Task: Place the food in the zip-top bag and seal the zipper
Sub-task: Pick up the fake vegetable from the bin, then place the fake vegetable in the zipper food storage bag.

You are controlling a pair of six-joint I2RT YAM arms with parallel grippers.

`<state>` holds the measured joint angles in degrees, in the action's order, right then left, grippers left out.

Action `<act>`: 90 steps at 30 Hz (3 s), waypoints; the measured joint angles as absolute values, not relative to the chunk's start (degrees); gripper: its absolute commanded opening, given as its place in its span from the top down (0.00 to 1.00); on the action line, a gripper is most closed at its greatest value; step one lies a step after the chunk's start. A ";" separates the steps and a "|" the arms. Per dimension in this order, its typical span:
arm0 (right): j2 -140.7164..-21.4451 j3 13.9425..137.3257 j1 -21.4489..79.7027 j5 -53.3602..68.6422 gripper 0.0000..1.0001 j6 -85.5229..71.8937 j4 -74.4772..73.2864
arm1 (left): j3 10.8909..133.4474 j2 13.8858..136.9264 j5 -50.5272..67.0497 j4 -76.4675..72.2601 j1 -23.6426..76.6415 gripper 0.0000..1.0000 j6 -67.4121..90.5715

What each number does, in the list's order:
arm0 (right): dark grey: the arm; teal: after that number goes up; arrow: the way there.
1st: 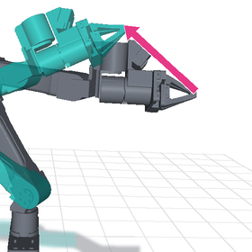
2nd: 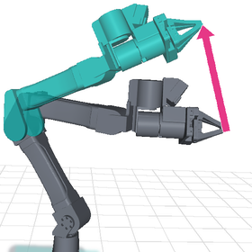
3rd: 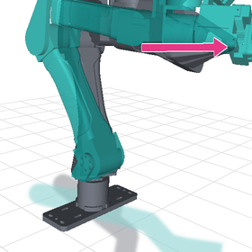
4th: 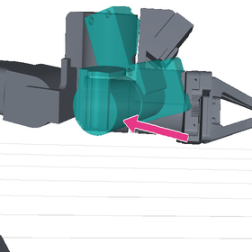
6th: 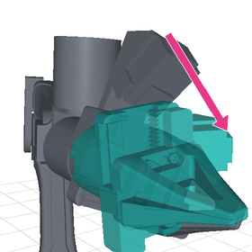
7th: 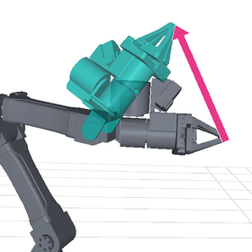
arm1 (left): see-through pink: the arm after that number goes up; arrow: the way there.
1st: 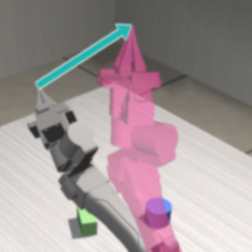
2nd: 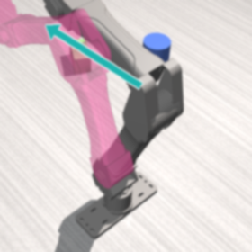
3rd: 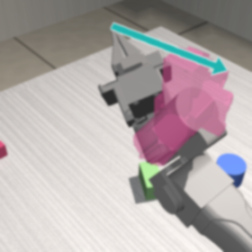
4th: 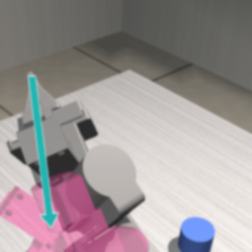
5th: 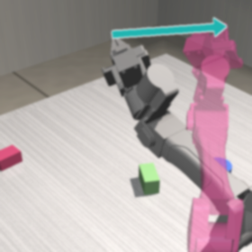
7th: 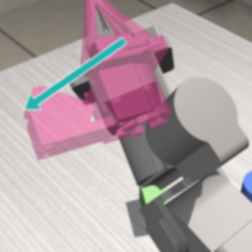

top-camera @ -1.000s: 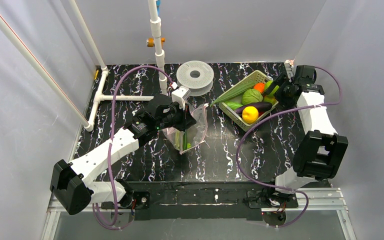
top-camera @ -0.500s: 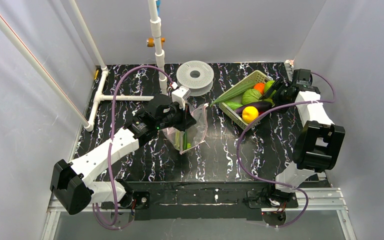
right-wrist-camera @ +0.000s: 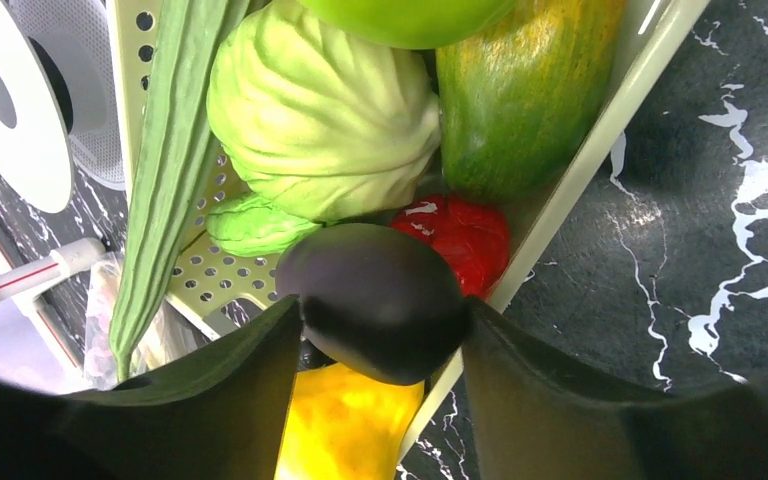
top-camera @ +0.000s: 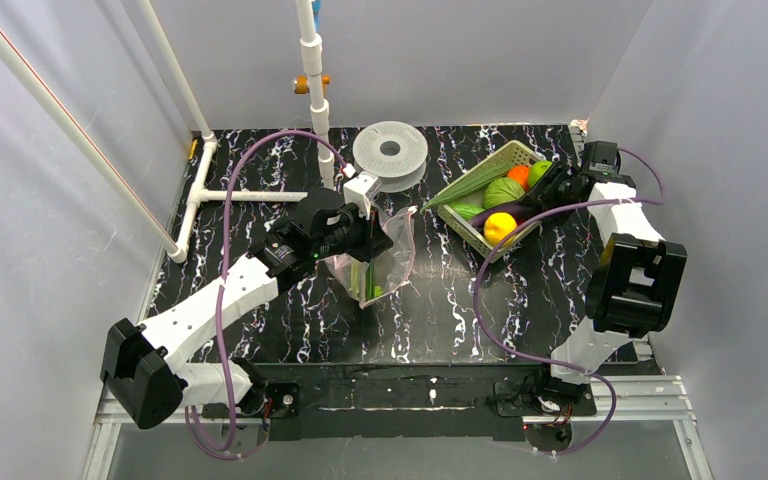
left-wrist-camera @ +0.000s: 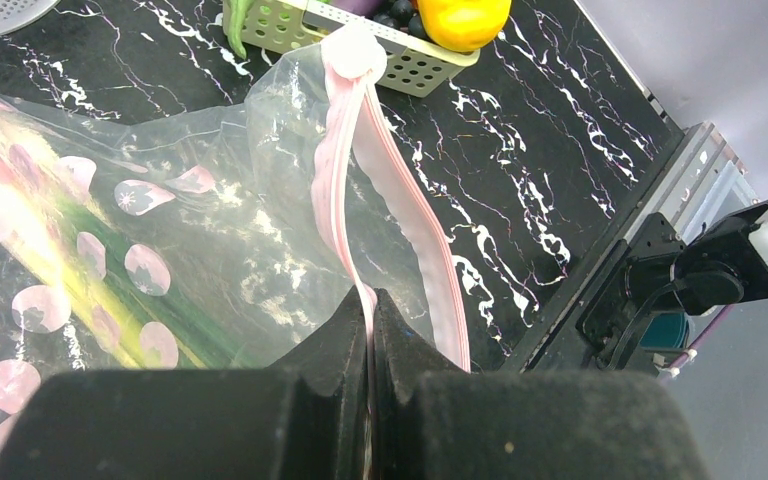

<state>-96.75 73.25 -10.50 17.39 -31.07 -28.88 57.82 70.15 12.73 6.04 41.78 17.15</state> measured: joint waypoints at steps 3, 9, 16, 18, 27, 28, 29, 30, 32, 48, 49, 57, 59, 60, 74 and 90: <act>-97.41 73.21 -10.55 18.11 0.55 -31.40 -28.25 | 57.82 70.30 12.73 6.04 41.78 1.00 17.15; -97.45 73.38 -10.81 19.53 0.75 -32.16 -27.27 | 57.82 70.57 12.80 6.04 41.80 1.00 17.15; -97.38 76.29 -10.74 19.73 0.92 -34.81 -26.96 | 57.82 70.70 12.88 6.04 41.80 1.00 17.15; -96.92 76.71 -10.72 19.68 0.98 -36.01 -26.26 | 57.82 70.70 12.88 6.04 41.78 1.00 17.15; -85.97 70.39 -10.74 16.23 0.99 -43.66 -16.62 | 57.87 70.70 12.88 6.04 41.78 1.00 17.17; -84.09 68.79 -10.74 15.51 0.99 -44.51 -15.14 | 57.87 70.70 12.88 6.07 41.80 1.00 17.17; -82.28 67.11 -10.74 14.90 0.99 -45.19 -13.47 | 57.89 70.70 12.88 6.04 41.80 1.00 17.17; -80.47 65.41 -10.74 14.37 0.99 -45.89 -11.94 | 57.89 70.70 12.88 6.07 41.78 1.00 17.17; -77.30 62.11 -10.74 13.61 0.99 -46.85 -8.78 | 57.91 70.70 12.88 6.07 41.80 1.00 17.17; -53.36 51.99 9.82 15.33 0.99 -42.85 -1.67 | 57.93 70.65 12.86 6.07 41.78 1.00 17.17; -50.98 52.03 12.29 14.61 0.99 -41.30 -3.33 | 57.93 70.65 12.86 6.09 41.78 1.00 17.17; -39.38 52.64 20.82 8.75 0.99 -32.08 -15.86 | 57.93 70.39 12.88 6.22 41.78 1.00 17.17; -38.41 52.97 23.88 7.35 0.99 -29.71 -18.31 | 57.93 70.39 12.88 6.33 41.80 1.00 17.17; -37.91 53.34 25.30 6.48 0.99 -28.62 -19.68 | 57.93 70.39 12.88 6.44 41.80 1.00 17.17; -39.57 69.06 28.29 5.67 0.99 -16.40 -33.82 | 57.93 70.39 12.51 6.48 41.80 1.00 16.91; -45.87 66.08 52.25 -2.42 0.99 -11.31 -31.00 | 58.19 70.39 14.20 6.50 41.78 1.00 18.06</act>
<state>-45.87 66.08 52.25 -2.42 -11.31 -31.00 58.19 70.39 14.20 6.50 41.78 18.06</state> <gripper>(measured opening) 0.500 0.008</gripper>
